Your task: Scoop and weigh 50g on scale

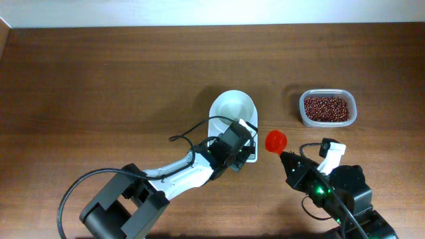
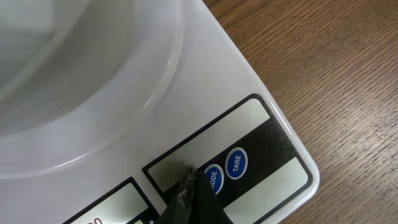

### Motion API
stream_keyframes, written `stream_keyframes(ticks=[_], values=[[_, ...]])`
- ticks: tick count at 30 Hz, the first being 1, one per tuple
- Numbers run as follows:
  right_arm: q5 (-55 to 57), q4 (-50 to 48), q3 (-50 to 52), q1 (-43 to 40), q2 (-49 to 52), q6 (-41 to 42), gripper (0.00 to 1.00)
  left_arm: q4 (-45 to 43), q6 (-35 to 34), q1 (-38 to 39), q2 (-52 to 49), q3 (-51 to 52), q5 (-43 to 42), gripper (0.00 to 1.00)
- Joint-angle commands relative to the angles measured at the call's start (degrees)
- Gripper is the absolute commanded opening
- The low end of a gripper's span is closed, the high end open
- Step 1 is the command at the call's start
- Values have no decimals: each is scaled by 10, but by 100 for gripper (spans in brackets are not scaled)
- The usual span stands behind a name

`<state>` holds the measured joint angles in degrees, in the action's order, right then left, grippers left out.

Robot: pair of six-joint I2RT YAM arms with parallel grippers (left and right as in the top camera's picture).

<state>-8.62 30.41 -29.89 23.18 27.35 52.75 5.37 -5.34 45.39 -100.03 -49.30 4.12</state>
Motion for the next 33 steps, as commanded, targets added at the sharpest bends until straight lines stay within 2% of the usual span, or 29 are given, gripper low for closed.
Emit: stream_keyframes(ticks=[1, 4, 9, 11, 14, 16, 17, 18, 19, 20, 21, 24, 33], values=[[12, -2, -3, -4, -3, 2, 4, 19, 9, -5, -25, 11, 27, 0], [14, -2, -3, -4, -3, 2, 4, 46, 9, -5, 8, -1, -8, 0], [23, -2, -3, -4, -3, 2, 4, 150, 9, -5, 128, -18, -31, 0], [28, -2, -3, -4, -3, 2, 4, 184, 9, -5, 178, -18, -31, 15], [47, -2, -3, -4, -3, 2, 5, 209, 9, -13, 264, -18, -27, 42], [63, -2, -3, -4, -2, 2, 4, 208, 9, -26, 312, -18, -24, 52], [73, -2, -3, -4, 0, 2, 4, 209, 9, -35, 330, -18, -15, 61], [80, -2, -3, -4, 5, 2, 5, 209, 9, -46, 349, -18, 1, 76], [85, -2, -3, -4, 11, 2, 5, 210, 9, -56, 361, -18, 13, 82], [88, -2, -3, -4, 21, 2, 4, 210, 9, -68, 370, -18, 22, 96], [89, -2, -3, -4, 32, 2, 4, 210, 9, -79, 374, -18, 24, 100], [89, -14, -3, -4, 65, 2, 4, 214, 9, -104, 372, -18, 24, 99], [89, -132, -3, -4, 195, 2, 4, 214, 9, -184, 371, -18, 24, 99]])
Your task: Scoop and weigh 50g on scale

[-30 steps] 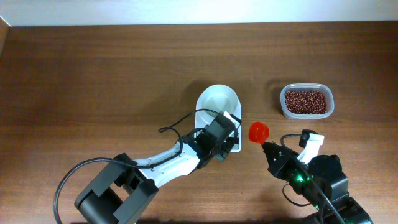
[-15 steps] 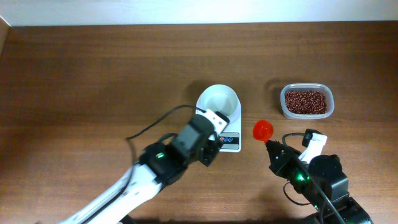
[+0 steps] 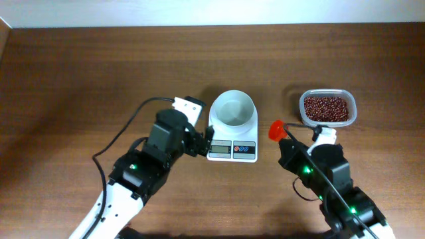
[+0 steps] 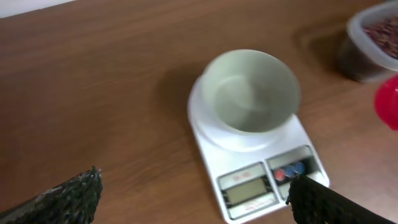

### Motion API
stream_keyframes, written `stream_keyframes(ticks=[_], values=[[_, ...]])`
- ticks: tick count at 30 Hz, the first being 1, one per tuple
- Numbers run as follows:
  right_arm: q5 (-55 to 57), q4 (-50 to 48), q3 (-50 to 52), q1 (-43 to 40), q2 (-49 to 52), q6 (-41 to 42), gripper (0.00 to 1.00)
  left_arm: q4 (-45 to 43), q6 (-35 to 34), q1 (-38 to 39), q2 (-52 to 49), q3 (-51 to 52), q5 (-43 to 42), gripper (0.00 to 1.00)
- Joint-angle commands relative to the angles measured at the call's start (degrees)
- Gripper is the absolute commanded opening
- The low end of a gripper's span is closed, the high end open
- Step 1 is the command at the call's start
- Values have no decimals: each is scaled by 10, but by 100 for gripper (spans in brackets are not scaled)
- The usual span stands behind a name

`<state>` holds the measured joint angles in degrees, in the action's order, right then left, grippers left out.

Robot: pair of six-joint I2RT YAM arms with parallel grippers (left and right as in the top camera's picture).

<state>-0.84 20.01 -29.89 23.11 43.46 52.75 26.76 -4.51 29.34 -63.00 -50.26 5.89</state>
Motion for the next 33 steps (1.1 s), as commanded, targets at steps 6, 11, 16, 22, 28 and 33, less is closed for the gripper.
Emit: stream_keyframes(ticks=[6, 11, 16, 22, 28, 33], values=[[11, -83, -7, -4, 88, 2, 4, 3, 1, -37, -2, -8, 6, 64], [10, -84, -25, -7, 97, 2, 4, 15, 1, -37, -24, -8, 6, 6], [-70, -85, -51, -64, 97, 2, 4, 26, 1, -37, -66, -8, -57, 0], [-180, -83, -53, -154, 97, -1, 4, 28, 1, -13, -126, -8, -169, 0], [-228, -83, -53, -179, 97, -16, 4, 29, 1, 74, -174, -8, -164, 0], [-230, -83, -53, -179, 97, -16, 4, 17, 1, 122, -218, -8, -115, 0]])
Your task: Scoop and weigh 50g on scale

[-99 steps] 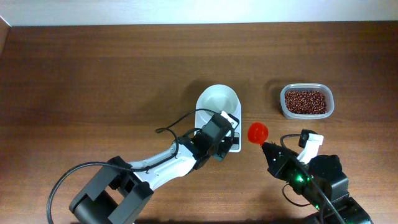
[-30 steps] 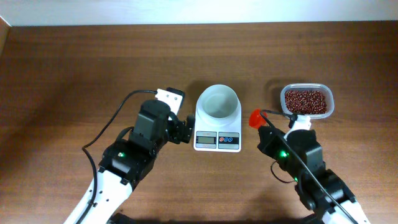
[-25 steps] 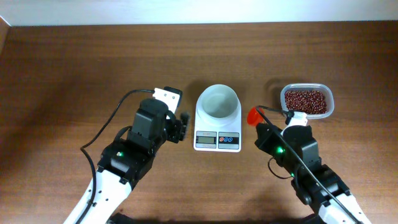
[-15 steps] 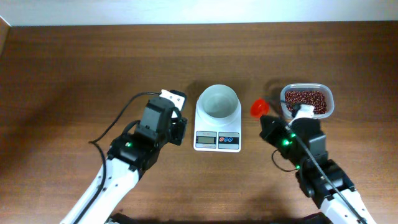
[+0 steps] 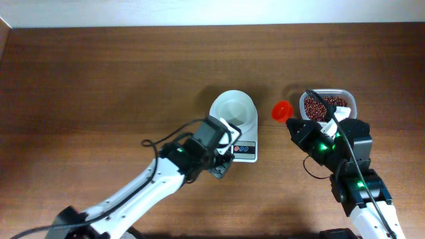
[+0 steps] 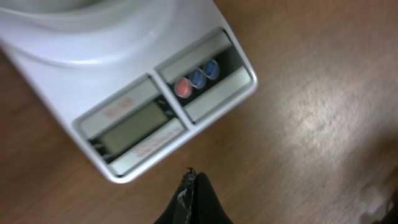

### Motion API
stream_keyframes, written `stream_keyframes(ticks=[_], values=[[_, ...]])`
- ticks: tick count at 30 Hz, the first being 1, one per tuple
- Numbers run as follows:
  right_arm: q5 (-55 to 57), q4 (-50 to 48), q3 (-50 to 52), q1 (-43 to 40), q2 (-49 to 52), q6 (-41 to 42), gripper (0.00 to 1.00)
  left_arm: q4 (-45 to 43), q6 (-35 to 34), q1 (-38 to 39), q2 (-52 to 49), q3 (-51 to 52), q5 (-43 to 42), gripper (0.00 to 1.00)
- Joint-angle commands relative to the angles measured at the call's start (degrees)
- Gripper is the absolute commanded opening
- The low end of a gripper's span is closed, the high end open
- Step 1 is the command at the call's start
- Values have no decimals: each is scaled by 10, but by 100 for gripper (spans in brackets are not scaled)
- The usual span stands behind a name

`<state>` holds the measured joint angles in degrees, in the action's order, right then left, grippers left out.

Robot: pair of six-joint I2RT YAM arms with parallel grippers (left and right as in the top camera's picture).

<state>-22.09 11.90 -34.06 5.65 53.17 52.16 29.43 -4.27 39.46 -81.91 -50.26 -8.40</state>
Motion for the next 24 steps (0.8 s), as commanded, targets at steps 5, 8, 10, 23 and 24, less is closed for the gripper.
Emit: stream_keyframes(ticks=[5, 8, 10, 23, 24], values=[[-20, -2, -12, -5, 0, -10, 4, -79, 10, 36, -101, -8, 34, 0], [-36, -2, -12, -5, 0, -10, 4, -122, 14, 36, -139, -8, 55, 0], [-45, -2, -12, -5, 0, -10, 4, -148, 14, 36, -151, -8, 69, 0], [-48, -2, -12, -5, 0, -10, 4, -207, 59, 37, -159, -8, 67, 0], [-47, -2, -12, -5, 0, -10, 4, -208, 59, 37, -160, -8, 67, 0]])
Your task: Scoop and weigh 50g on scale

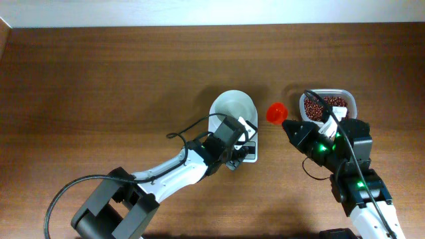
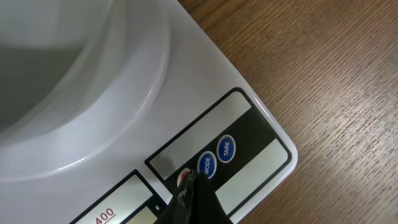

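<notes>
The white scale (image 2: pixel 261 134) carries an empty white bowl (image 2: pixel 56 68); the overhead view shows the bowl (image 1: pixel 233 109) at mid-table. My left gripper (image 2: pixel 188 182) is shut, and its tip rests on the red button beside the blue MODE button (image 2: pixel 206 165) and TARE button (image 2: pixel 226 148). From overhead, the left gripper (image 1: pixel 242 149) sits over the scale's front panel. My right gripper (image 1: pixel 291 126) is shut on the handle of a red scoop (image 1: pixel 275 113), which hangs between the bowl and the clear tub of red beans (image 1: pixel 327 107).
The wooden table (image 1: pixel 99 79) stretches bare to the left and back. A black cable (image 1: pixel 189 136) loops off my left arm just left of the scale. The right arm's body (image 1: pixel 345 172) fills the front right.
My left gripper, still shut, was over the table in front of the scale and its tip now rests on the red button. The red scoop has shifted slightly left, toward the bowl.
First my left gripper was shut with its tip at the scale's buttons, and the right held the scoop near the front. Then the left stood open, back left of the scale. Then it was shut in front of the scale, the scoop near the tub. Now it touches the red button.
</notes>
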### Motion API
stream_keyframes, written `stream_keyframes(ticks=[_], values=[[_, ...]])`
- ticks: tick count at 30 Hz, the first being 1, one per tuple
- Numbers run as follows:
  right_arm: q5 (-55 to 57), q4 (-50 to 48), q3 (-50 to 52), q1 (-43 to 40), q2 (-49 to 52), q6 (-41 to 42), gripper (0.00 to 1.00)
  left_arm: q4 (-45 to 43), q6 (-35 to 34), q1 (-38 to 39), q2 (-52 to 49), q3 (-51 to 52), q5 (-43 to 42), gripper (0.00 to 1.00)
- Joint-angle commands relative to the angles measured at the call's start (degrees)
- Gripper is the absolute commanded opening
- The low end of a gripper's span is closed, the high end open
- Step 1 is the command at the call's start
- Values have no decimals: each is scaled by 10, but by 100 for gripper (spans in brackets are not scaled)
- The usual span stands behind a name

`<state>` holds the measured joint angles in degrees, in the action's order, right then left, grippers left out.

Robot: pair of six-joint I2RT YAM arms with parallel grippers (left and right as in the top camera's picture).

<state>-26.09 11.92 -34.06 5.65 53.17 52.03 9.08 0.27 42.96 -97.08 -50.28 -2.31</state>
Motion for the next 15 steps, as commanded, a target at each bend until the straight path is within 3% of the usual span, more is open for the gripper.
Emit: stream_keyframes(ticks=[1, 15], values=[[-7, -2, -12, -5, 0, -8, 4, -7, 15, 2, -11, -8, 6, 0], [-8, -2, -12, -5, 0, -9, 4, -7, 16, 2, -33, -8, 7, 0]])
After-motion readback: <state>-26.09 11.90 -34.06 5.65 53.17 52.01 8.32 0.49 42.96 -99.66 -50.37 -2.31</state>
